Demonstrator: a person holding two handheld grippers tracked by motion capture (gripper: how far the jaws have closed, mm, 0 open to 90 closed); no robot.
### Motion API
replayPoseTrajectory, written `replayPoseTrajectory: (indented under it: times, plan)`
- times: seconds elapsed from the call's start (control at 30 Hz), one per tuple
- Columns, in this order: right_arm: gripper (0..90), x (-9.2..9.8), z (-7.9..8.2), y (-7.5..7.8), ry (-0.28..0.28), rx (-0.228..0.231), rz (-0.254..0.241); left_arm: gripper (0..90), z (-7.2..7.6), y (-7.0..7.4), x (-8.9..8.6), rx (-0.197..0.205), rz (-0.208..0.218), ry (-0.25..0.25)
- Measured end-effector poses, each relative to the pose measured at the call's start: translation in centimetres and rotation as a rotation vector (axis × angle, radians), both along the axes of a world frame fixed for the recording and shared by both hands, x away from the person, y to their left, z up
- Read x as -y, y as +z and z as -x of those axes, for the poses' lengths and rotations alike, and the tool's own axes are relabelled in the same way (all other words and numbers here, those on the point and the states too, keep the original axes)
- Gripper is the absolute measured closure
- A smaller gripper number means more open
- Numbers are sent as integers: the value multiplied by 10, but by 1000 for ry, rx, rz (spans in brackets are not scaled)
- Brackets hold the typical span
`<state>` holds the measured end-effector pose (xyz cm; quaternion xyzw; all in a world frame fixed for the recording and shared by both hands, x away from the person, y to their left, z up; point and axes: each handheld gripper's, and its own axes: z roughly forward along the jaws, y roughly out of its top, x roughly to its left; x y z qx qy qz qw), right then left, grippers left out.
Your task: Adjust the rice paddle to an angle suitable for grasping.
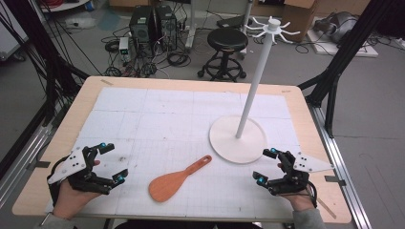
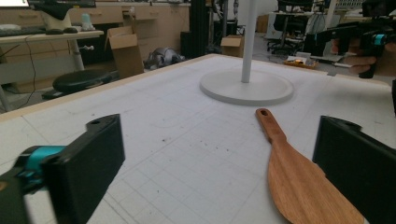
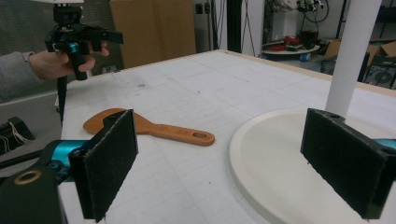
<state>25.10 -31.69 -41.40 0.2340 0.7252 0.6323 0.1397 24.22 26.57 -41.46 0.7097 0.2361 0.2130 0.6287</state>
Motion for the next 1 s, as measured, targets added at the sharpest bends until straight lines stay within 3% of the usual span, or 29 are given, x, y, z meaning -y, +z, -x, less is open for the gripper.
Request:
replayPoseTrajectory:
  times: [0.17, 0.33, 0.43, 0.6, 0.7, 1.0]
  plan:
    - [97, -1, 2, 1, -6, -5, 5, 325, 3, 1, 0, 30, 17, -27]
    - [97, -1, -1, -1, -1, -5, 15, 564, 5, 1, 3, 34, -16, -39]
    - [97, -1, -1, -1, -2, -9, 12, 695, 6, 3, 7, -32, -33, -18]
    - [97, -1, -1, -1, -3, -6, 17, 881, 7, 5, 15, -57, -90, 3]
    - [97, -2, -1, -1, 3, -8, 18, 897, 5, 4, 16, -65, -111, -2]
    - [97, -3, -1, -2, 4, -20, 33, 896, 1, 3, 23, -84, -112, -42]
